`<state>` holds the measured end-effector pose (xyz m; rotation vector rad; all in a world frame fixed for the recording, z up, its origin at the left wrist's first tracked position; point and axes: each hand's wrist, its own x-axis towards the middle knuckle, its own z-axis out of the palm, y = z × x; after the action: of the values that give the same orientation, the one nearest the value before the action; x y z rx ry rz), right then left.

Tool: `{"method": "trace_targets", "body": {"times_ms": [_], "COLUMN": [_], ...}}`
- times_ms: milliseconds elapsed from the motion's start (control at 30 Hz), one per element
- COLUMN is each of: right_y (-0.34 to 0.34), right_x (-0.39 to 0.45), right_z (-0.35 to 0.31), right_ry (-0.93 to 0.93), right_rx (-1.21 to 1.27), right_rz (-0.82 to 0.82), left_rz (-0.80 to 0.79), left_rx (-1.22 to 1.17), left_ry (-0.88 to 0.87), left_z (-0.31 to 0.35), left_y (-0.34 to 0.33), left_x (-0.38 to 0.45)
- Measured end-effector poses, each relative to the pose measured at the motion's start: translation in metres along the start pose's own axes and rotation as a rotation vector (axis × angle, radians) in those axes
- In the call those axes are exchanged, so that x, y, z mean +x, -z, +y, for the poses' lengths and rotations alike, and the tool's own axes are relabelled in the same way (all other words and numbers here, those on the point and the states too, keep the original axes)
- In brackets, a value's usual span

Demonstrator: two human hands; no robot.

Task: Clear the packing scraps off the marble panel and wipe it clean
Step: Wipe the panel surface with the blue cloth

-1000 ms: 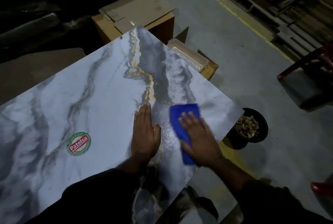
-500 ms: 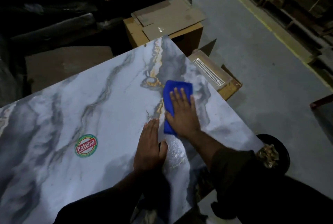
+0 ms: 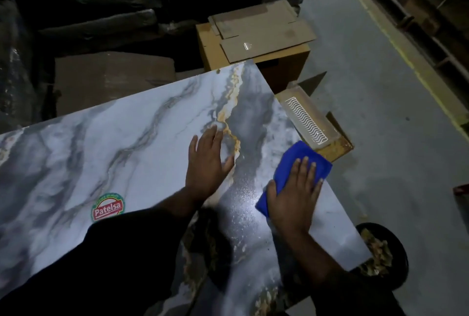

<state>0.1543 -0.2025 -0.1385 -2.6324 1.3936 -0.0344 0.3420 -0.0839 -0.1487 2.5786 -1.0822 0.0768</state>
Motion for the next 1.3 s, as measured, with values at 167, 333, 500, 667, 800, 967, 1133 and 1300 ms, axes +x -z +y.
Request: {"method": "trace_targets", "body": {"times_ms": [167, 333, 500, 667, 800, 967, 1133, 1300], "right_y": [-0.003, -0.009, -0.005, -0.002, -0.006, -0.010, -0.016, -0.010], "right_x": [0.071, 0.117, 0.071, 0.035, 0.076, 0.147, 0.176, 0.127], "right_z": [-0.040, -0.091, -0.072, -0.005, -0.030, -0.102, -0.164, -0.134], "right_ry": [0.079, 0.331, 0.707, 0.508, 0.138, 0.084, 0.409, 0.728], "right_rx": [-0.008, -0.056, 0.048, 0.109, 0.051, 0.039, -0.067, 0.045], "right_rz": [-0.013, -0.051, -0.107, -0.066, 0.018, -0.020, -0.077, -0.143], "left_rz": [-0.002, 0.011, 0.139, 0.108, 0.173, 0.139, 0.052, 0.075], "left_rx": [0.026, 0.013, -0.079, 0.025, 0.049, 0.063, -0.003, -0.099], "left_ry": [-0.002, 0.006, 0.049, 0.095, 0.062, 0.064, 0.108, 0.155], "left_z": [0.000, -0.001, -0.005, -0.016, -0.025, -0.028, -0.028, -0.029], "left_y": [-0.005, -0.005, -0.013, 0.007, 0.007, -0.002, 0.003, 0.007], "left_x": [0.002, 0.005, 0.004, 0.028, 0.032, 0.034, 0.036, 0.039]}}
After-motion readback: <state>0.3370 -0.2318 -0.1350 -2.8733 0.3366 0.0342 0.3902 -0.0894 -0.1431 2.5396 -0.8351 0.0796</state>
